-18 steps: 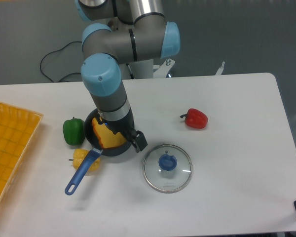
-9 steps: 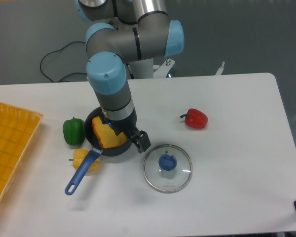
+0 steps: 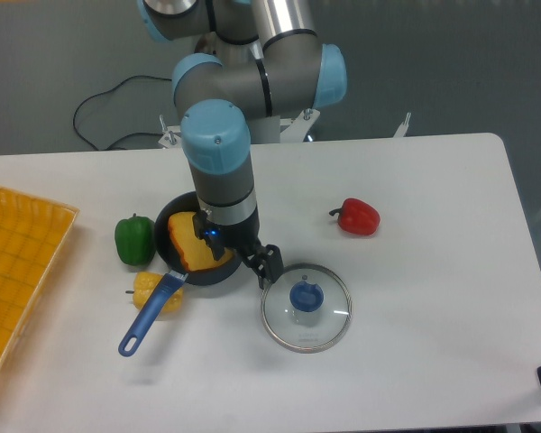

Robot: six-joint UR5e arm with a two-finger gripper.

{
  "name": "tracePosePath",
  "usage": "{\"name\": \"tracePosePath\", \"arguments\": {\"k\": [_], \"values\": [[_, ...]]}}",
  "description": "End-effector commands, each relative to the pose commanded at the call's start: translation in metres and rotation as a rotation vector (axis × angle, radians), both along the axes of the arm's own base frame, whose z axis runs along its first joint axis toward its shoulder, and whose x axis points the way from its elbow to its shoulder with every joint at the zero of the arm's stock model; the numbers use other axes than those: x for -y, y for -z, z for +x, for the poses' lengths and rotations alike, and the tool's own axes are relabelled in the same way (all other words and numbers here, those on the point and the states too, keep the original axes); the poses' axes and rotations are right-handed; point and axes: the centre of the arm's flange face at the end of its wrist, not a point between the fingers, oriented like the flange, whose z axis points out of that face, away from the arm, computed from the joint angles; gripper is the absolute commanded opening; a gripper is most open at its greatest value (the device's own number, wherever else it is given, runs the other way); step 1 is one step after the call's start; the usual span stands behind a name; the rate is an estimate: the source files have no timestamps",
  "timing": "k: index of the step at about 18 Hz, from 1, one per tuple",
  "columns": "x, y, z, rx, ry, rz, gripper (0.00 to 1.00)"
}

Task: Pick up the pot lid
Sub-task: 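Move the gripper from the frying pan over the glass lid's blue knob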

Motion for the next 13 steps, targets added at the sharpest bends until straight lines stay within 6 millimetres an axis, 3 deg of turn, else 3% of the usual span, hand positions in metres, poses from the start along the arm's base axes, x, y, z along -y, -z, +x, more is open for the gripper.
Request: {"name": "tracePosePath", "arguments": {"k": [3,6,13], "values": [[0.001,0.018,-0.016,0.001,-0.046,-0.035,1.0],[0.015,0.025,-0.04,0.014,-0.176,-0.036,1.0],[0.022,0.06,-0.066,0.055,-0.274,-0.068,1.0]]}}
